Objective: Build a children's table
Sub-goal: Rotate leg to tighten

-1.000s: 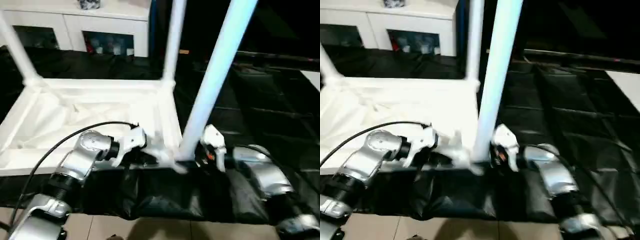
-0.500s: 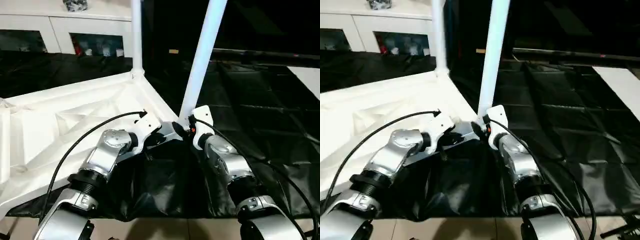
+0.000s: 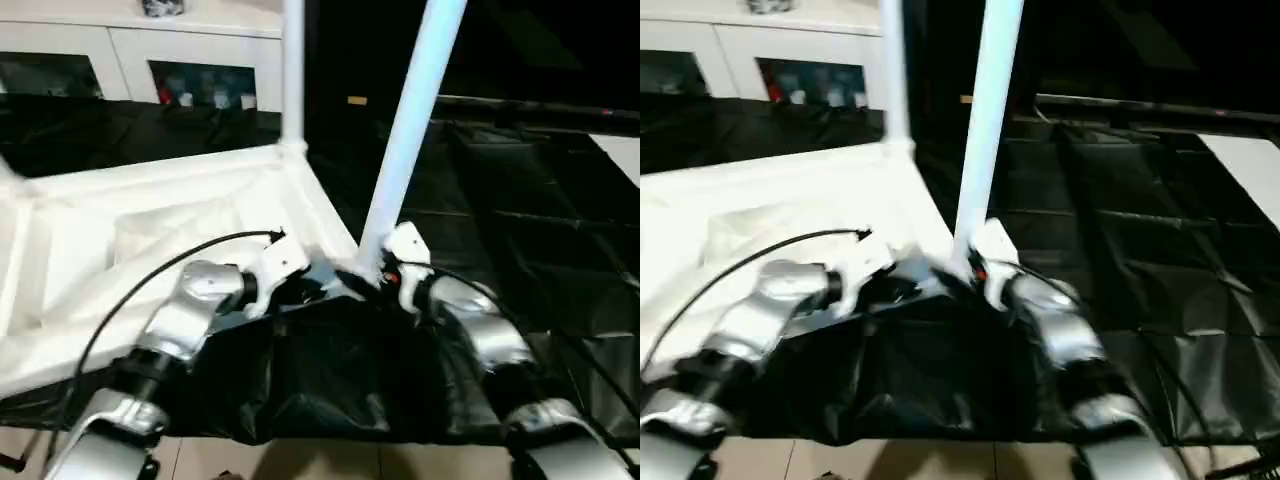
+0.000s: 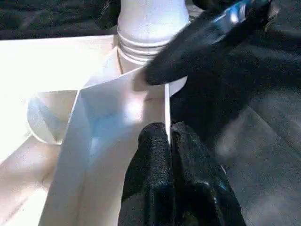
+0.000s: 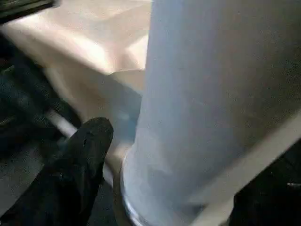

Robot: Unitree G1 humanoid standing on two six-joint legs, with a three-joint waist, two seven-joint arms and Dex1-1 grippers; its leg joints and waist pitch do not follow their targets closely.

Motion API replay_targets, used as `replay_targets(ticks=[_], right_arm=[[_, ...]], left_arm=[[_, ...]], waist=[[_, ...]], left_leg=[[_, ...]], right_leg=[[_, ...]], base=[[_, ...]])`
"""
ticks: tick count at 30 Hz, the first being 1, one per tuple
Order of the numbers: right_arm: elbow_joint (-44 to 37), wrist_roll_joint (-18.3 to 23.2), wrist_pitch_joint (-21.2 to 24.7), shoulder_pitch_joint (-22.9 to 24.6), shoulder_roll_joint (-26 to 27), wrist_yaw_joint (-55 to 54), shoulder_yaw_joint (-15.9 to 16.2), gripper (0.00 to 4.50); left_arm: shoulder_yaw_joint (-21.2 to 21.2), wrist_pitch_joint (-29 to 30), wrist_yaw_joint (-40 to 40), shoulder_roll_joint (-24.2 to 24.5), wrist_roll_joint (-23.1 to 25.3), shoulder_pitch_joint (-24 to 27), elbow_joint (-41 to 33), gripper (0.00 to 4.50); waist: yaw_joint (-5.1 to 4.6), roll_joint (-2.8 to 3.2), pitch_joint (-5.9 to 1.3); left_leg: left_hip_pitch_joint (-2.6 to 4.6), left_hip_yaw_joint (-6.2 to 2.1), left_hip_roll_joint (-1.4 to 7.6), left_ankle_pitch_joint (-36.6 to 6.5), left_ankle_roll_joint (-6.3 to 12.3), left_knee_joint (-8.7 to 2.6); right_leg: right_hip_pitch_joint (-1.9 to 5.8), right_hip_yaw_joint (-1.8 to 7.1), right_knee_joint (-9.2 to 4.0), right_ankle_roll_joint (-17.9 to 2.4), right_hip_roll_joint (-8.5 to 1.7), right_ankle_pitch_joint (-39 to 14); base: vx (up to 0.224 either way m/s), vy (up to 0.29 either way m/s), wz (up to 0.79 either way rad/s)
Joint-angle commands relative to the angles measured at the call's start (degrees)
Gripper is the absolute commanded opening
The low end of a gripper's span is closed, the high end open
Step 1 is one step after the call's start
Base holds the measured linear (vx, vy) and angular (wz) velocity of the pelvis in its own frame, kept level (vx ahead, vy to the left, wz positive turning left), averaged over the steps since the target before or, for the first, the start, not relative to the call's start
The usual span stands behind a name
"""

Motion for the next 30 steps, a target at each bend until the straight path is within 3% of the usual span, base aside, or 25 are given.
replay_targets(ticks=[1,6,9,13,17,30], right_arm=[[-3.23,2.04,0.21,0.93,-1.23,6.44,2.02,3.79],[-7.59,4.54,1.92,3.17,-4.99,14.84,3.4,3.79],[-10.31,5.51,3.59,4.36,-6.86,19.85,4.03,3.53],[-11.78,5.56,4.4,5.03,-8.08,22.28,5.61,3.14],[-11.93,5.23,4.57,5.05,-8.1,22.34,6.03,2.72],[-12.48,4.83,4.56,6.3,-6.86,19.47,5.68,2.02]], left_arm=[[-2.11,-1.94,-4.03,-0.54,-2.57,0.48,-1.57,0.0],[-1.77,-2.67,-7.83,1.51,-3.84,0.38,-1.75,0.0],[-1.67,-2.89,-10.98,2.58,-4.88,-0.01,-1.47,0.0],[-2.06,-3.31,-12.69,3.31,-5.12,-0.42,-0.57,0.0],[-2.08,-3.55,-12.63,3.26,-4.98,-0.65,-0.13,0.0],[-0.98,-4.66,-8.2,2.18,-4.26,0.33,0.03,0.0]], waist=[[0.01,-0.07,-3.23],[0.54,-0.18,-3.17],[1.08,-0.21,-3.28],[1.06,-0.06,-3.31],[1.12,0.14,-3.34],[1.13,0.05,-3.33]], left_leg=[[0.48,0.16,1.25,-12.98,2.88,-3.46],[0.4,0.13,1.28,-12.88,3.04,-3.51],[0.45,0.14,1.31,-11.84,3.1,-3.45],[0.42,0.16,1.29,-11.39,2.89,-3.38],[0.53,0.17,1.25,-11.85,2.45,-3.36],[0.54,0.07,1.21,-12.67,1.84,-3.43]], right_leg=[[2.54,2.02,-4.13,-12.23,-2.85,-10.34],[2.57,2.03,-4.12,-12.26,-2.87,-10.93],[2.67,2.01,-3.98,-12.34,-2.93,-10.04],[2.63,1.91,-3.79,-13.0,-2.88,-8.99],[2.63,1.93,-3.86,-13.16,-2.91,-9.14],[2.7,1.94,-4.0,-12.5,-2.91,-10.68]], base=[[0.0,0.0,0.0],[0.0,0.0,0.0],[0.0,0.0,0.0],[0.0,0.0,0.0],[0.0,0.0,0.0],[0.0,0.0,0.0]])
